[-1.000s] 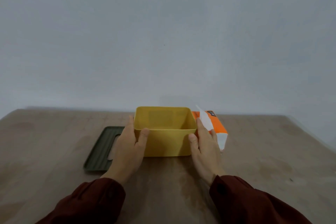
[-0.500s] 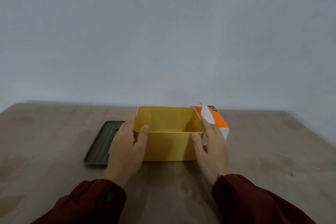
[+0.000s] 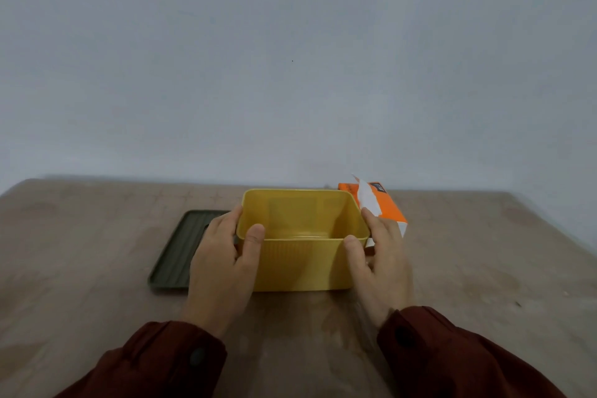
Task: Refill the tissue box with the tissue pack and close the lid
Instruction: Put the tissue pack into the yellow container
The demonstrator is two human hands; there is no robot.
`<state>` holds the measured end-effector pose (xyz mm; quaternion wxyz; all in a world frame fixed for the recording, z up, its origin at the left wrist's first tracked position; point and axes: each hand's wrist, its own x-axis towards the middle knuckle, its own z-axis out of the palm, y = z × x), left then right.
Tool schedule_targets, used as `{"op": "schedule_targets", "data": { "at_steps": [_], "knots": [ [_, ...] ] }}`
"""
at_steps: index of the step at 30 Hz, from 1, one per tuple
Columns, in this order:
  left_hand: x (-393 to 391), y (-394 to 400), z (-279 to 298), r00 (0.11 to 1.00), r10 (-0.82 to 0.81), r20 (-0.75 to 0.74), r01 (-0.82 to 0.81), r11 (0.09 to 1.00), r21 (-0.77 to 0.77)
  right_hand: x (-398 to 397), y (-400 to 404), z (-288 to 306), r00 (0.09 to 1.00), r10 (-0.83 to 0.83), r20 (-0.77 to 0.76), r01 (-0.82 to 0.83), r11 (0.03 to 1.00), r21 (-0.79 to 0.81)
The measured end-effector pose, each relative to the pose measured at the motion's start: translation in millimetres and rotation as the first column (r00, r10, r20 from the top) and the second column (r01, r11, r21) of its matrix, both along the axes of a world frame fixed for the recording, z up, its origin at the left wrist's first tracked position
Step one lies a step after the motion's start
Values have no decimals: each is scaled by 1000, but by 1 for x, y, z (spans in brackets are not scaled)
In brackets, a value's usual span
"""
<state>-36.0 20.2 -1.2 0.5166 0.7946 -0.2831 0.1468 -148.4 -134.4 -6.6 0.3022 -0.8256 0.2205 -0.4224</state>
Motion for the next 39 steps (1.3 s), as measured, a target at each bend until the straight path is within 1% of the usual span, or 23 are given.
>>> {"op": "schedule_targets", "data": {
  "at_steps": [7,11,13,16,19,23,26,28,31,35,37,39],
  "knots": [
    [-2,0,0,1000,3,-8,-2,1000,10,0,-2,1,1000,4,29,-5,1000,16],
    [-1,0,5,1000,-10,-4,10,1000,10,-1,-8,1,997,17,73,-21,998,66],
    [2,0,12,1000,-8,10,8,1000,27,0,-11,2,996,11,85,-17,997,75],
    [7,-2,27,998,-6,58,1,997,76,1,-16,4,996,-7,87,4,999,38],
    [11,-10,46,991,-51,124,36,992,122,1,-22,6,994,-20,105,20,1000,9],
    [13,-30,66,957,-203,207,156,963,222,2,-33,4,994,-72,88,73,997,-11],
    [13,-53,75,930,-322,179,255,913,318,5,-43,2,990,-133,44,134,990,-33],
    [14,-70,80,911,-387,145,307,868,389,7,-48,0,986,-158,42,160,986,-39],
    [12,-95,86,884,-458,94,338,766,547,9,-56,-4,982,-186,40,188,981,-49],
    [11,-121,92,861,-509,2,365,619,695,11,-63,-8,977,-212,3,212,976,-45],
    [13,-133,93,864,-502,-43,370,575,730,11,-66,-9,972,-234,-14,233,971,-55],
    [17,-144,93,868,-492,-68,371,551,747,11,-69,-10,966,-255,-36,253,966,-47]
  ]
}}
